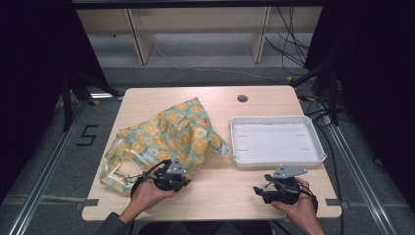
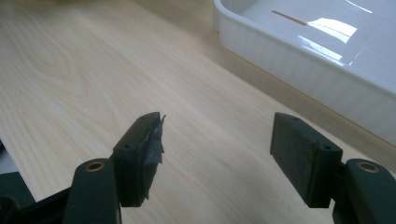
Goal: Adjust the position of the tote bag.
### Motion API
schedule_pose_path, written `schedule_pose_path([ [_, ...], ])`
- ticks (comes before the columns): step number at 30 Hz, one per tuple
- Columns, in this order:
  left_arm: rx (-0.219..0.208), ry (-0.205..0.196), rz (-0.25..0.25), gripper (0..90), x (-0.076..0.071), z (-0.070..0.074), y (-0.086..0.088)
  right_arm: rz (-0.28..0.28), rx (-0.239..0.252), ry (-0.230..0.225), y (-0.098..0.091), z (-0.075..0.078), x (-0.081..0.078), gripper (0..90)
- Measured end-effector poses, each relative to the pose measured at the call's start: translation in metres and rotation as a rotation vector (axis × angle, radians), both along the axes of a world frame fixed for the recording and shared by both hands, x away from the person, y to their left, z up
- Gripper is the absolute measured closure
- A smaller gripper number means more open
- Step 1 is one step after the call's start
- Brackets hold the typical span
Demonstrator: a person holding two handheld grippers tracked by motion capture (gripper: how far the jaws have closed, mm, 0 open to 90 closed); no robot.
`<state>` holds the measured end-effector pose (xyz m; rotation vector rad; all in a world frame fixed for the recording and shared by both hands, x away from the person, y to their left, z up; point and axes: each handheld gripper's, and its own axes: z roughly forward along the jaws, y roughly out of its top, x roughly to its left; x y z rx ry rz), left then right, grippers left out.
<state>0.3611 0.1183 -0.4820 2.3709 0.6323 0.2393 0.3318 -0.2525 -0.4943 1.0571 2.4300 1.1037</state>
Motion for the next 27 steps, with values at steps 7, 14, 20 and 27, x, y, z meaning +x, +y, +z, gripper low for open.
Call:
schedule_pose_path([
  [7,-0.030,0.000,-0.023,84.8,0.005,0.000,-0.031,-0.003,0.007,0.020,0.003,0.004,-0.002,35.1],
  [14,-0.034,0.020,-0.064,84.7,0.008,0.001,-0.062,-0.012,0.018,0.006,0.004,0.005,-0.001,35.1],
  [20,-0.058,0.027,-0.080,84.5,0.008,0.002,-0.083,-0.006,0.010,-0.002,0.002,0.006,0.001,35.1],
  [27,-0.117,0.056,-0.052,67.8,-0.001,0.015,-0.076,-0.006,0.024,-0.003,0.002,0.006,0.001,35.1],
])
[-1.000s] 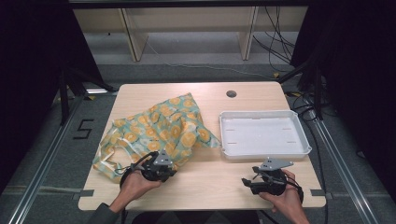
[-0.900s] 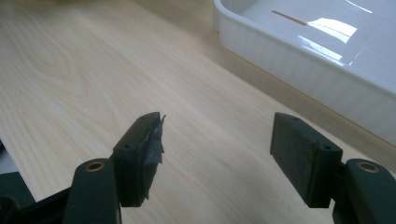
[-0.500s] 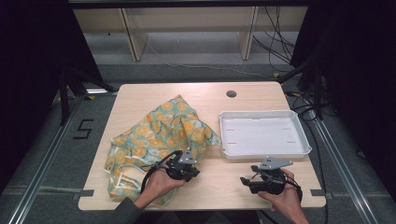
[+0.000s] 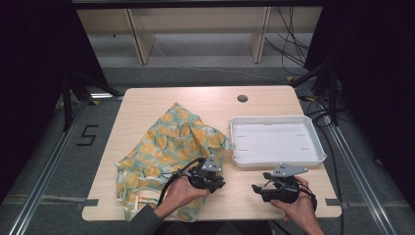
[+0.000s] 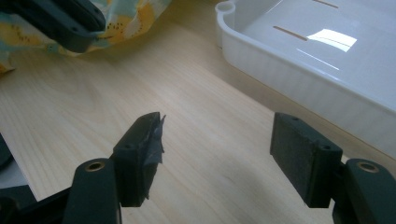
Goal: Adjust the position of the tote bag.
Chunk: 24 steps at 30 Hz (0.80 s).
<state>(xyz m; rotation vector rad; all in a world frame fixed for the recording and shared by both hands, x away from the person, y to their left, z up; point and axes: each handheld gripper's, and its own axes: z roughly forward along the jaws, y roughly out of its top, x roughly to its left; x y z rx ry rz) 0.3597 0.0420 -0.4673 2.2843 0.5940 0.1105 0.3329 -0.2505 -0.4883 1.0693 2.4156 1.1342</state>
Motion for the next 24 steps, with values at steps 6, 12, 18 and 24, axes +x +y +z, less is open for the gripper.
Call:
schedule_pose_path([
  [6,-0.096,-0.024,0.095,44.1,-0.018,0.030,0.055,-0.001,0.021,0.013,0.005,0.002,-0.001,35.0],
  [12,-0.082,-0.105,0.273,38.5,-0.020,0.046,0.136,0.046,0.091,0.031,0.028,0.007,-0.002,34.3],
  [18,-0.057,-0.128,0.466,34.9,-0.020,0.034,0.192,0.116,0.151,0.080,0.073,0.008,0.007,33.6],
  [24,-0.034,-0.132,0.522,31.0,-0.023,0.016,0.207,0.111,0.090,0.137,0.120,-0.001,0.022,33.5],
])
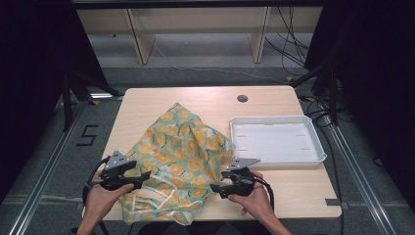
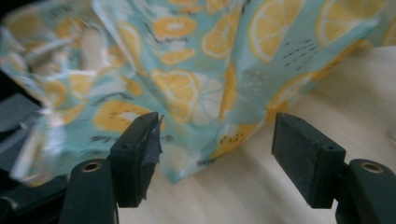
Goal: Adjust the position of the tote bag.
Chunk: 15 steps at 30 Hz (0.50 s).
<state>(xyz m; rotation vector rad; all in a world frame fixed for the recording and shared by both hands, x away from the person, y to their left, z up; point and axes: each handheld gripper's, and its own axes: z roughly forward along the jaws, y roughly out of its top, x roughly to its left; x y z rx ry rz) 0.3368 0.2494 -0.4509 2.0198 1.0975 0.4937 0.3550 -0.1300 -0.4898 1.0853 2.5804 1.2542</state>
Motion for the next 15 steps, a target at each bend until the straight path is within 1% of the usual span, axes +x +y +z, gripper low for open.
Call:
schedule_pose_path([
  [1,0.005,0.008,-0.006,30.7,0.000,0.000,0.001,-0.007,-0.034,-0.001,0.005,-0.003,0.004,35.6],
  [2,0.000,-0.001,0.005,30.7,0.000,0.000,0.001,-0.012,-0.021,-0.009,0.009,-0.007,0.006,42.1],
  [3,-0.005,-0.005,0.007,30.5,0.001,0.000,0.001,0.010,-0.036,0.010,0.010,-0.008,0.009,55.0],
  [4,0.004,-0.002,0.006,30.2,0.001,0.001,0.002,0.021,-0.042,0.000,0.011,-0.008,0.011,63.7],
  [5,0.016,-0.008,0.005,29.7,0.001,0.002,0.002,0.039,-0.069,-0.031,0.011,-0.008,0.013,75.0],
  [6,0.011,-0.008,0.012,29.3,0.001,0.001,0.002,0.052,-0.073,-0.067,0.011,-0.008,0.014,83.7],
  [7,0.009,-0.007,0.019,28.8,0.001,0.001,0.003,0.073,-0.088,-0.070,0.008,-0.005,0.016,90.0],
  [8,0.032,-0.008,0.013,28.6,0.002,0.001,0.006,0.064,-0.070,-0.092,0.008,-0.006,0.016,90.0],
  [9,0.027,-0.009,0.014,28.2,0.003,0.001,0.007,0.077,-0.109,-0.099,0.004,-0.001,0.017,90.0],
  [10,0.029,-0.013,0.021,28.1,0.003,-0.001,0.008,0.065,-0.119,-0.115,0.003,0.001,0.017,90.0],
  [11,0.035,-0.005,0.028,27.9,0.003,-0.001,0.009,0.058,-0.120,-0.139,0.000,0.003,0.019,90.0],
  [12,0.057,0.004,0.023,27.4,0.003,-0.001,0.011,0.059,-0.126,-0.145,-0.002,0.005,0.019,90.0],
  [13,0.062,0.018,0.022,26.6,0.004,-0.002,0.012,0.049,-0.128,-0.155,-0.005,0.008,0.020,90.0],
  [14,0.038,0.013,0.031,25.6,0.004,-0.005,0.011,0.048,-0.147,-0.182,-0.009,0.011,0.021,90.0],
  [15,0.082,0.028,0.010,25.3,0.004,-0.004,0.014,0.036,-0.161,-0.200,-0.015,0.014,0.023,90.0],
])
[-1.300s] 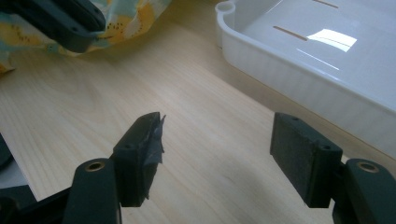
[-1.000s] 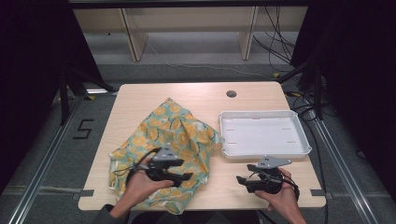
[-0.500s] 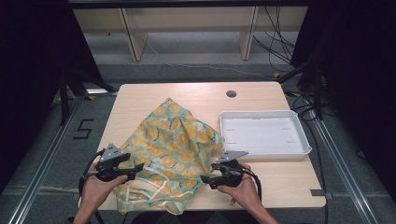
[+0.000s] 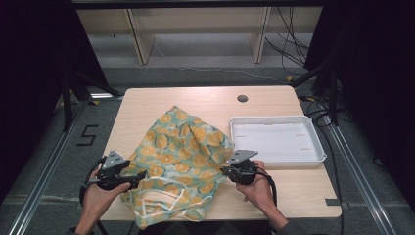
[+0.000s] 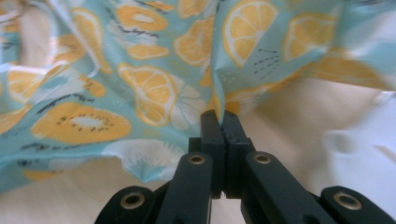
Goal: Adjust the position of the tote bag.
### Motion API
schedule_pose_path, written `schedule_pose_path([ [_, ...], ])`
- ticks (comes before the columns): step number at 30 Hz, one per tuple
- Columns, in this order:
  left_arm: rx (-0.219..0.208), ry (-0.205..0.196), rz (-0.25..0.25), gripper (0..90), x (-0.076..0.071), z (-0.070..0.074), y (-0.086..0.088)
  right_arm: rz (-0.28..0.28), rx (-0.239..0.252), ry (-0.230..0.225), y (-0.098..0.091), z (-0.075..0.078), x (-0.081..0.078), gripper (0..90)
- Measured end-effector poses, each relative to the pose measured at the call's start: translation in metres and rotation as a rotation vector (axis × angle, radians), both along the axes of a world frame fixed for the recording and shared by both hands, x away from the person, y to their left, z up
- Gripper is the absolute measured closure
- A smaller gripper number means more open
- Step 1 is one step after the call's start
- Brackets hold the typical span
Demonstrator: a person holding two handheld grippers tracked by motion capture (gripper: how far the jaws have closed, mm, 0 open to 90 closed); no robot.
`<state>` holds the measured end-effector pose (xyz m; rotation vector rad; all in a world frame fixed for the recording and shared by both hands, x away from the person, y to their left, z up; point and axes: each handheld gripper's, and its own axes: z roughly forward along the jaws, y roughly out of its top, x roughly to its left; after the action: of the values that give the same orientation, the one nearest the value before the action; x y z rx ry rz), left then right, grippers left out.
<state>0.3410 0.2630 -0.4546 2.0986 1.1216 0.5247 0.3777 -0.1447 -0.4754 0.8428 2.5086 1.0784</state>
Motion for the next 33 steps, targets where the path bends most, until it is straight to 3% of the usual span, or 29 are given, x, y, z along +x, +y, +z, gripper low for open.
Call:
schedule_pose_path([
  [2,-0.014,0.015,0.001,25.3,0.000,-0.003,0.000,-0.013,-0.010,0.015,-0.008,0.007,0.002,90.0],
  [3,-0.041,0.011,0.016,25.3,0.000,-0.005,-0.003,-0.029,-0.005,-0.019,-0.012,0.007,0.005,90.0],
  [4,-0.046,0.002,0.014,25.3,-0.001,-0.005,-0.004,-0.043,-0.011,-0.023,-0.016,0.009,0.007,90.0],
  [7,-0.092,0.004,-0.024,25.4,-0.005,-0.005,-0.012,-0.064,-0.031,-0.025,-0.030,0.013,0.015,90.0],
  [9,-0.099,0.018,-0.082,25.4,-0.010,-0.003,-0.020,-0.098,-0.042,-0.031,-0.040,0.015,0.021,90.0],
  [12,-0.119,0.023,-0.146,25.4,-0.018,-0.001,-0.036,-0.112,0.005,-0.033,-0.051,0.015,0.028,90.0],
  [13,-0.110,0.028,-0.182,25.5,-0.021,0.000,-0.042,-0.110,0.014,-0.028,-0.052,0.015,0.029,90.0],
  [14,-0.144,0.036,-0.215,25.7,-0.025,-0.001,-0.052,-0.107,0.020,-0.026,-0.052,0.016,0.028,90.0],
  [15,-0.143,0.050,-0.250,25.5,-0.028,-0.001,-0.057,-0.104,0.029,-0.035,-0.050,0.016,0.026,88.9],
  [17,-0.153,0.055,-0.284,25.5,-0.032,-0.002,-0.069,-0.094,0.035,-0.019,-0.046,0.018,0.022,82.6],
  [22,-0.055,0.084,-0.375,24.6,-0.037,-0.014,-0.091,-0.113,0.055,-0.068,-0.043,0.027,0.014,62.4],
  [24,-0.035,0.081,-0.377,24.2,-0.038,-0.019,-0.099,-0.108,0.075,-0.083,-0.045,0.031,0.010,57.8],
  [27,0.043,0.062,-0.391,27.2,-0.035,-0.025,-0.107,-0.068,0.112,-0.087,-0.045,0.037,0.003,52.8],
  [28,0.075,0.059,-0.413,31.9,-0.033,-0.028,-0.110,-0.050,0.114,-0.080,-0.044,0.039,0.000,51.7],
  [29,0.076,0.059,-0.422,38.1,-0.031,-0.031,-0.113,-0.027,0.110,-0.090,-0.042,0.041,-0.002,51.1],
  [31,0.101,0.038,-0.444,58.3,-0.027,-0.033,-0.116,-0.008,0.102,-0.108,-0.039,0.043,-0.006,50.7],
  [33,0.104,0.006,-0.460,75.1,-0.020,-0.032,-0.116,0.028,0.099,-0.089,-0.034,0.044,-0.009,49.9],
])
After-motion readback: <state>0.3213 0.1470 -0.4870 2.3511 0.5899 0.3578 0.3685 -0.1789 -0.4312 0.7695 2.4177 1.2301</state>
